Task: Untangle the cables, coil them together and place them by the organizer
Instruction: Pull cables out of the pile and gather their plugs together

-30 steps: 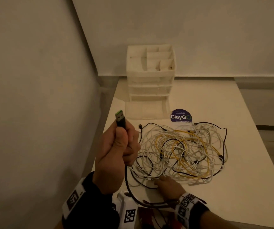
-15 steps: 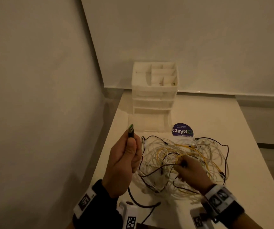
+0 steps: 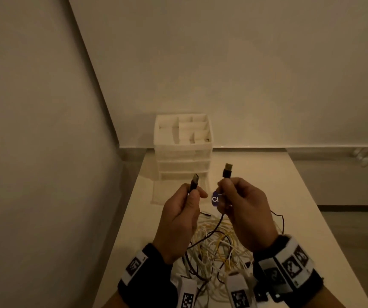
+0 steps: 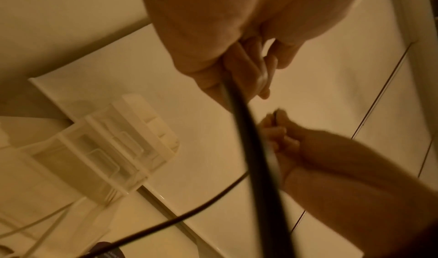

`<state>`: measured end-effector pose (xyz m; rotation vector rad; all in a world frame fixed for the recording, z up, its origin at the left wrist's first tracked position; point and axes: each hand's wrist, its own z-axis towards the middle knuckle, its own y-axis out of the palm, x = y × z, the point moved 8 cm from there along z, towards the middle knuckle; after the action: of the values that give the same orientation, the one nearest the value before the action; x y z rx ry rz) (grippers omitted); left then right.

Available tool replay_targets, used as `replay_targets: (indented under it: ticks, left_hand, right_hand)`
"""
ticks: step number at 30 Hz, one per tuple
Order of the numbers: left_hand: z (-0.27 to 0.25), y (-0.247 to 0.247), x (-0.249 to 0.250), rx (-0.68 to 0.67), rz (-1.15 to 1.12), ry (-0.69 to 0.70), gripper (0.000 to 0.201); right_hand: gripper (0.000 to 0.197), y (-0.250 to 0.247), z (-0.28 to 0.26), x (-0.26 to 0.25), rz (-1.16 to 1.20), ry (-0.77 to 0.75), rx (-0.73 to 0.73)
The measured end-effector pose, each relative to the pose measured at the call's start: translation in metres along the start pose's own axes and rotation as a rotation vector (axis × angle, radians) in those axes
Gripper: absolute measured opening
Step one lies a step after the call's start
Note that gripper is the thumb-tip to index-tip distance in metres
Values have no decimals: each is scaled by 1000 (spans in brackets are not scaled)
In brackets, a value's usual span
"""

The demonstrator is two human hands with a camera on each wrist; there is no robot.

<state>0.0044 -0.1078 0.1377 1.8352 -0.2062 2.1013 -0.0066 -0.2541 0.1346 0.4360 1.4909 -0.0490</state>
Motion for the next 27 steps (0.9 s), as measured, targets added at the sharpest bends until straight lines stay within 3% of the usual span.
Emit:
replay_targets:
  ticks: [3, 6, 8, 13, 16, 20, 24, 27]
  left_hand:
    - [2, 3, 1, 29, 1, 9, 27]
    - [6, 8, 3, 38, -15, 13, 28]
    - [8, 14, 5, 9, 19, 23, 27]
    - [12, 26, 10, 65, 112, 50, 29]
    - [18, 15, 17, 179, 167, 114, 37]
    - [26, -5, 30, 252, 119, 202, 33]
    - [29, -27, 61, 288, 3, 314, 33]
    - [29, -43, 81, 332, 18, 384, 33]
  right_hand:
    - [21, 16, -15, -3, -18, -32, -97]
    - [24, 15, -20, -7, -3, -44, -101]
    - [12, 15, -23, -11, -30, -95, -88]
    - [28, 10, -25, -10, -108, -134, -70]
    - [28, 14, -26, 0, -227, -117, -183]
    - [7, 11, -22, 32, -264, -81, -360]
    - [24, 8, -19, 64, -426, -74, -503]
    - [30, 0, -19, 88, -420, -15, -536]
